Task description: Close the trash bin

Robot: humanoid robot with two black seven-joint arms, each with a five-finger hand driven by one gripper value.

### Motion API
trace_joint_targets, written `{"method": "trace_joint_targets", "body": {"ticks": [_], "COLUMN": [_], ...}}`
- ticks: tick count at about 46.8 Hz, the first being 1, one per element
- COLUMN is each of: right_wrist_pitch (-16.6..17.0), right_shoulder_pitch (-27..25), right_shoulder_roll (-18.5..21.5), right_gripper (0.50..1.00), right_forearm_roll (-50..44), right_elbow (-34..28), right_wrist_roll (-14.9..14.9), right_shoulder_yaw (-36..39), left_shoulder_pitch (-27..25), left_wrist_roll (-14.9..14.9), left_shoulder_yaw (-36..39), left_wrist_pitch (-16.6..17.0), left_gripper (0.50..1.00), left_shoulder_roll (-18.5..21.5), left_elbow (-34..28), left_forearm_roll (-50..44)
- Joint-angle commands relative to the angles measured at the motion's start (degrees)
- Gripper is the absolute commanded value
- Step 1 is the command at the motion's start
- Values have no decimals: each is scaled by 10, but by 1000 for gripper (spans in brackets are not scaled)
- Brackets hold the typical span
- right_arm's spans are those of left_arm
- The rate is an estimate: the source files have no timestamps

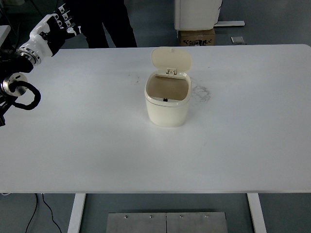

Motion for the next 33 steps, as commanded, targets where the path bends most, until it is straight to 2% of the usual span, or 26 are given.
{"method": "trace_joint_targets", "body": {"ticks": [1,8,15,21,29,33], "right_wrist_pitch": [0,0,0,0,0,0], "right_shoulder_pitch": [0,0,0,0,0,0], "right_shoulder_roll": [0,0,0,0,0,0], "right_gripper": [991,991,991,991,991,991], "right_forearm_roll": [0,0,0,0,0,0], "right_elbow": [0,0,0,0,0,0], "right_wrist_roll": [0,0,0,0,0,0], "right_shoulder_yaw": [0,0,0,0,0,0], "left_shoulder_pitch": [-30,-80,-119,-142,-159,-166], "left_wrist_roll": [0,0,0,7,60,75], "left_shoulder_yaw": [34,103,130,131,130,129], "left_wrist_pitch": [-4,-6,-20,-61,-119,-150], "left_gripper": [1000,1000,1000,1000,1000,1000], "left_shoulder_roll": [-4,-28,-40,-58,-78,-86], "left_elbow": [-1,0,-1,0,0,0], "left_forearm_roll": [3,56,126,171,237,275]}}
